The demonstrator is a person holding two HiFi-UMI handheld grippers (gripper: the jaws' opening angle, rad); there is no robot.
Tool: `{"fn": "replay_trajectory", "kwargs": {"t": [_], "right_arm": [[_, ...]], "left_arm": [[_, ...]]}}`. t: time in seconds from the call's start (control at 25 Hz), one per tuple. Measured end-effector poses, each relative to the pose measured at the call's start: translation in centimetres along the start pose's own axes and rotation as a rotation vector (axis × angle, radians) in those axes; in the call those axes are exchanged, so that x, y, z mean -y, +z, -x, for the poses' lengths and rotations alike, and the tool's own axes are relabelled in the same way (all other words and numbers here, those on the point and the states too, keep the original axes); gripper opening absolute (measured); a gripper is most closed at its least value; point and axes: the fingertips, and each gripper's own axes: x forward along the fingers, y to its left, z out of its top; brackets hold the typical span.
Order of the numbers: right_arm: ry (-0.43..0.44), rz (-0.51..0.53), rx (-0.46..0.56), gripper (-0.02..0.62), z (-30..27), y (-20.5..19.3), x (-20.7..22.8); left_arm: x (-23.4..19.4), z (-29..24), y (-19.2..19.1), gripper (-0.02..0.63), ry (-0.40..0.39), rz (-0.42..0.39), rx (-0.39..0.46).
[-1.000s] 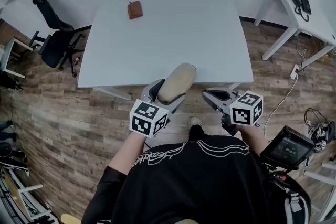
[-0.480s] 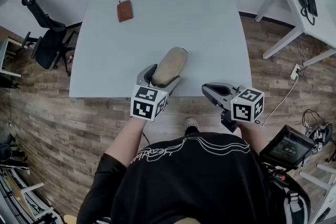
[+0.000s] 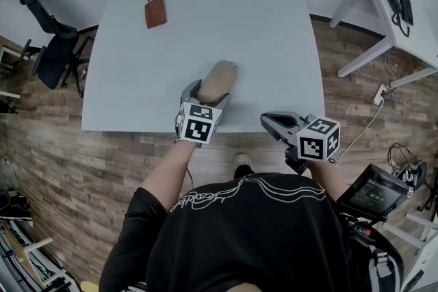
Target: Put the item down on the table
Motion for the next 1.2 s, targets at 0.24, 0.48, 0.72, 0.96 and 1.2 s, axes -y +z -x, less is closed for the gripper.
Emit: {"fn": "replay_trajectory", "kwargs": {"t": [0.24, 0.48, 0.72, 0.96, 1.2], "right_arm": [[-0.009, -0.018, 0.008, 0.008, 0.5, -0.8, -0.4], [-0.023, -0.029, 0.005, 0.008, 0.8, -1.2, 0.2], [-0.014, -0.038, 0.007, 0.008, 0.9, -1.3, 0.2], [-0.022, -0.049, -0.004, 0.008, 1.3, -1.8, 0.4], [-0.038, -0.045, -0.013, 0.008, 1.5, -2.1, 0.9]], "left_arm": [[0.3, -0.3, -2.0, 0.385, 0.02, -0.056, -0.052], [0.3, -1.1, -2.9, 0.385, 0.034, -0.071, -0.074], [0.4, -1.7, -3.5, 0.387, 0.049, -0.105, -0.097], [0.1, -1.6, -2.4, 0.412, 0.048, -0.083, -0.024], [-0.2, 0.0, -0.2, 0.422, 0.006, 0.009, 0.06]]}}
